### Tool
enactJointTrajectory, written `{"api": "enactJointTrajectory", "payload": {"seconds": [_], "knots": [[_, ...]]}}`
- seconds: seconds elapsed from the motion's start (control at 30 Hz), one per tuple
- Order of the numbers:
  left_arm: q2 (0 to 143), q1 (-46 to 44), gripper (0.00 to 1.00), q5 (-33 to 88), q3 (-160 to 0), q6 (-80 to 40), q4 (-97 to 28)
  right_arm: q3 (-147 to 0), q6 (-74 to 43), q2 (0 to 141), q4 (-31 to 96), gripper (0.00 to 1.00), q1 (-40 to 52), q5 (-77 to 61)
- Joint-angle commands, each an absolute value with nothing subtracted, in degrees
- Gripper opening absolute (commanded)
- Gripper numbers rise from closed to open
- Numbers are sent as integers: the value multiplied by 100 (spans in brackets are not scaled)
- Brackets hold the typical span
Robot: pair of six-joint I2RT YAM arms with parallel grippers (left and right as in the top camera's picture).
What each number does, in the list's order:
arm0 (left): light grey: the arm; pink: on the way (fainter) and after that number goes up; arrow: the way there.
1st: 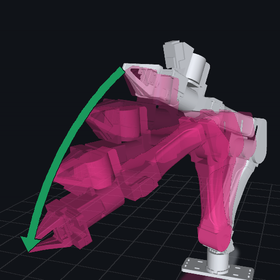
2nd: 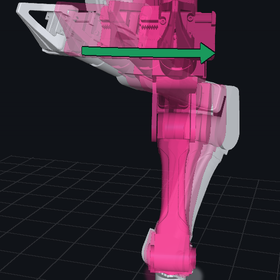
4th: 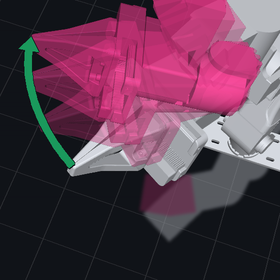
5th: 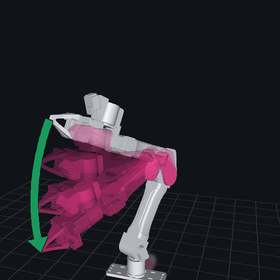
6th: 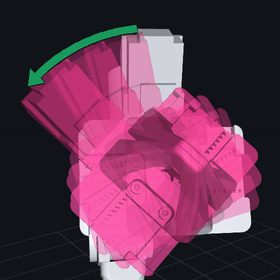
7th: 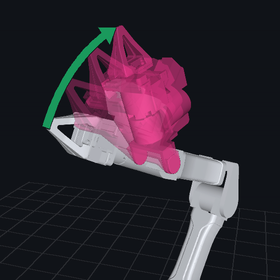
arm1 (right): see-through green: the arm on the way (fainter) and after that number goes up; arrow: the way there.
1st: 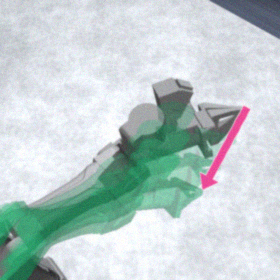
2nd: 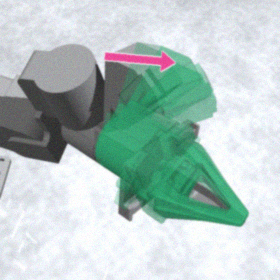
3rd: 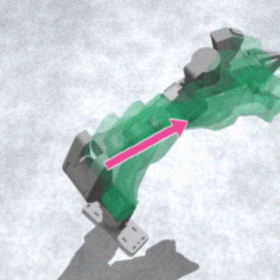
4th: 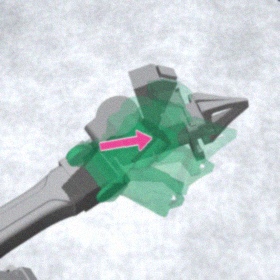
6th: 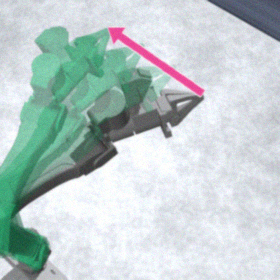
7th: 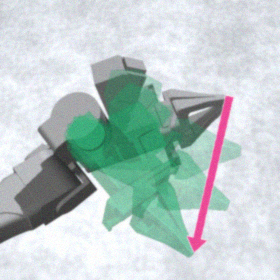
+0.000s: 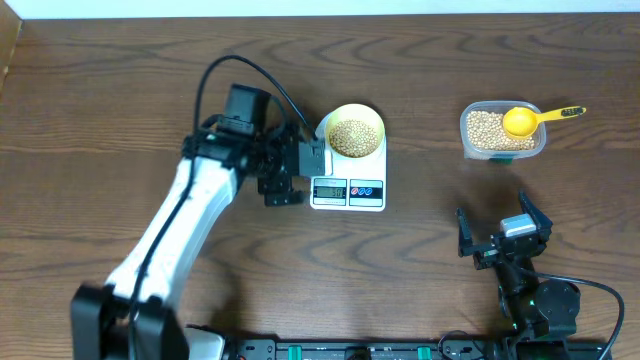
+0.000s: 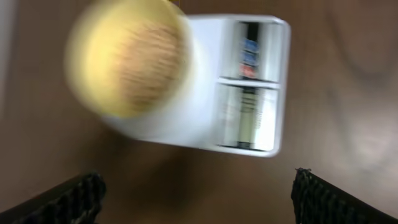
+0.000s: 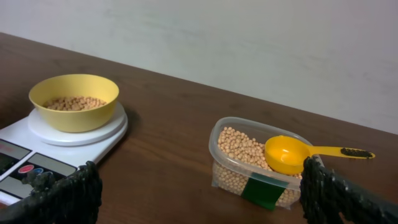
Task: Scoop item into bowl and weigh 50g on scale
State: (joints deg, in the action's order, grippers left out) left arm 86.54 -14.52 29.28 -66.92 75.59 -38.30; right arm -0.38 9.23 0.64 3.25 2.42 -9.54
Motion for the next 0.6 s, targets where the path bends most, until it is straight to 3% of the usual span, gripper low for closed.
{"api": "enactJointTrajectory", "payload": {"seconds": [0.0, 0.07, 0.1, 0.2, 0.57], "knots": [[7826, -1175, 97, 3044, -6696, 6928, -3280, -32, 838, 32, 355, 99, 180, -913], [7446, -985, 98, 3044, -6696, 5763, -2733, -32, 838, 32, 355, 99, 180, -913], [7081, -784, 98, 3039, -6696, 4434, -2235, -32, 838, 32, 355, 99, 180, -913], [6536, -460, 98, 2777, -6696, 2823, -1712, -32, 838, 32, 355, 99, 180, -913], [4812, -252, 98, 1072, -6086, 95, -1415, -32, 838, 32, 355, 99, 180, -913]]}}
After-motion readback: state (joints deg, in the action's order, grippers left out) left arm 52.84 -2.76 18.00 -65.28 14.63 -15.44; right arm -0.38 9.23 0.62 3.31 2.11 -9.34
